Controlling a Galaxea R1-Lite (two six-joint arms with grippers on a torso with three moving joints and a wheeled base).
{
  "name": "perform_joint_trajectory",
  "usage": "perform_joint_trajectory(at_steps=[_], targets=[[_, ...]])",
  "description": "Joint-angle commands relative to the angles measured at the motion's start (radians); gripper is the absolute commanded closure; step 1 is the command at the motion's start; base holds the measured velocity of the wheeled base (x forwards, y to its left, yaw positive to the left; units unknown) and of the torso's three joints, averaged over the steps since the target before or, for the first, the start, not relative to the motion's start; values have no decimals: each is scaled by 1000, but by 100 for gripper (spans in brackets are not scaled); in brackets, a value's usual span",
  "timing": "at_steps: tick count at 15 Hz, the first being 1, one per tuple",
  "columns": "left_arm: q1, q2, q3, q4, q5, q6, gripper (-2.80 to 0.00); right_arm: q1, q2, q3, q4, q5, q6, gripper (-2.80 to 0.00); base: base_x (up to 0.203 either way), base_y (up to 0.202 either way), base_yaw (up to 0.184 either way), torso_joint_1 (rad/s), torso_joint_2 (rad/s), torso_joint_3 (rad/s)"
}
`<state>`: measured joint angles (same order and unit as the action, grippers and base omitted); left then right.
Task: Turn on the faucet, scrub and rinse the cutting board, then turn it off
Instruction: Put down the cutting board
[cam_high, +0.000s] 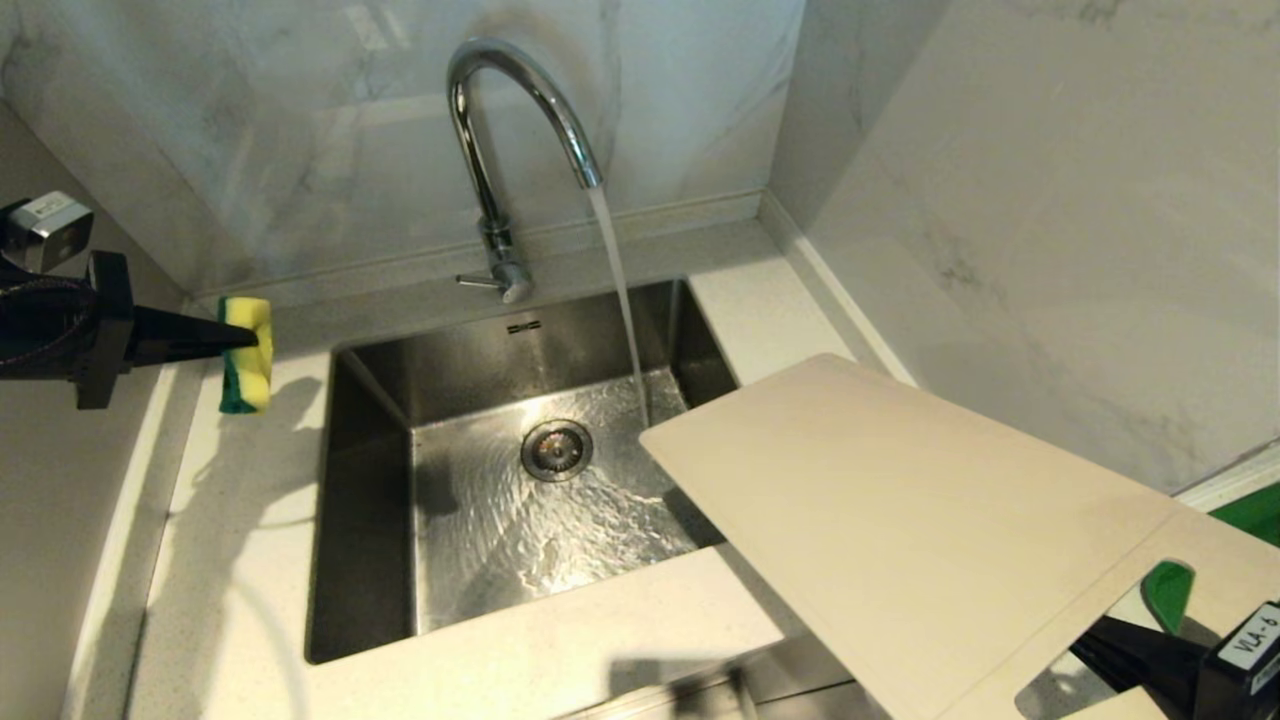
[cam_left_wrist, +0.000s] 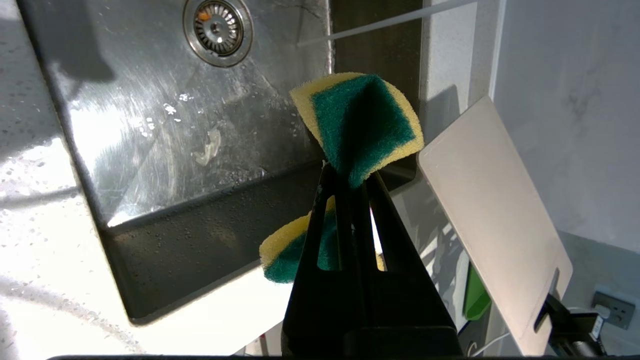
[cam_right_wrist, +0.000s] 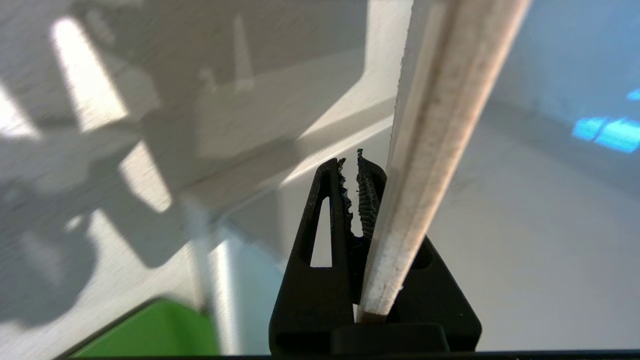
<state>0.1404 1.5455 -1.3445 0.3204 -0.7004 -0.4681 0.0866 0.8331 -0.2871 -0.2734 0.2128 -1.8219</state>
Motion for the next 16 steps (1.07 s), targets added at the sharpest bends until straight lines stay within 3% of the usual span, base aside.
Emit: perform_joint_trajectory(at_steps=[1,9,16], targets=[[-1,1,1,2,-4,-3,0,1,-29,39,-1,-24,-10,0,0,0,0,0,0,0],[-21,1,9,3,-2,-1,0,1,-48,106,5,-151,6,0,0,0,0,0,0,0],[-30,1,16,2,-1,0,0,1,-40,111,61,-207,41,0,0,0,0,0,0,0]])
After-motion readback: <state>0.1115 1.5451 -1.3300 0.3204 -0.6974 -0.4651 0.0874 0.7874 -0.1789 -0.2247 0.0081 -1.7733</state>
